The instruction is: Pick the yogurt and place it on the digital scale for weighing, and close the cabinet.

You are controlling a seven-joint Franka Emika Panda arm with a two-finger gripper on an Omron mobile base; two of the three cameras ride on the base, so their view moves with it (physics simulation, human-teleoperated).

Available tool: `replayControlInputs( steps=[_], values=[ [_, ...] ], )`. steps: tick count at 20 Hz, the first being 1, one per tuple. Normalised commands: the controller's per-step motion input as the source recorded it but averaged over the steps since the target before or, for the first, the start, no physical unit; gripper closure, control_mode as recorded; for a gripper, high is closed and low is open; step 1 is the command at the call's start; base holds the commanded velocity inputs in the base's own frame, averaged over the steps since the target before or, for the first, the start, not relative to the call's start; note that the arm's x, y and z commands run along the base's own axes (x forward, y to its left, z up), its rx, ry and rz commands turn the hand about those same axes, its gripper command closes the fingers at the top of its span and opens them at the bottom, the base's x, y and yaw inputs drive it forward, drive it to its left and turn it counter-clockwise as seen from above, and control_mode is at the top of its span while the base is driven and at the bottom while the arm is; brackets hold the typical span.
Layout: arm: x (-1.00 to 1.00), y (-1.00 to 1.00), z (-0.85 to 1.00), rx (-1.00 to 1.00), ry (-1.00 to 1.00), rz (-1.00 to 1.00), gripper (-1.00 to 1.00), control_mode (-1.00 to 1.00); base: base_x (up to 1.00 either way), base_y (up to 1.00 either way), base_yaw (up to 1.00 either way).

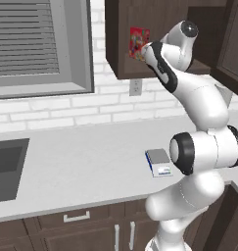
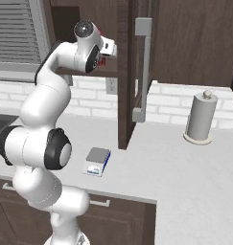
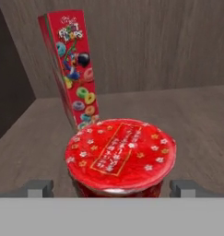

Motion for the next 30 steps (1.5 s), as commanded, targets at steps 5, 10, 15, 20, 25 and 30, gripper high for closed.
replayControlInputs(
  steps=[5,10,15,20,25,30],
  values=[
    [0.05,0.0,-0.03,0.0,-0.01,0.0,1.0,-1.0,0.0,0.0,0.0],
    [0.0,0.0,0.0,0.0,-0.03,0.0,1.0,-1.0,0.0,0.0,0.0],
    [-0.57,0.0,0.09,0.0,-0.27,0.0,1.0,-1.0,0.0,0.0,0.0],
    [-1.0,0.02,0.53,0.01,-0.16,0.05,1.0,-1.0,0.0,0.0,0.0],
    [-1.0,-0.01,0.38,0.0,0.06,0.1,1.0,-1.0,0.0,0.0,0.0],
    [-1.0,0.01,0.01,0.07,0.08,0.04,1.0,-1.0,0.0,0.0,0.0]
  ],
)
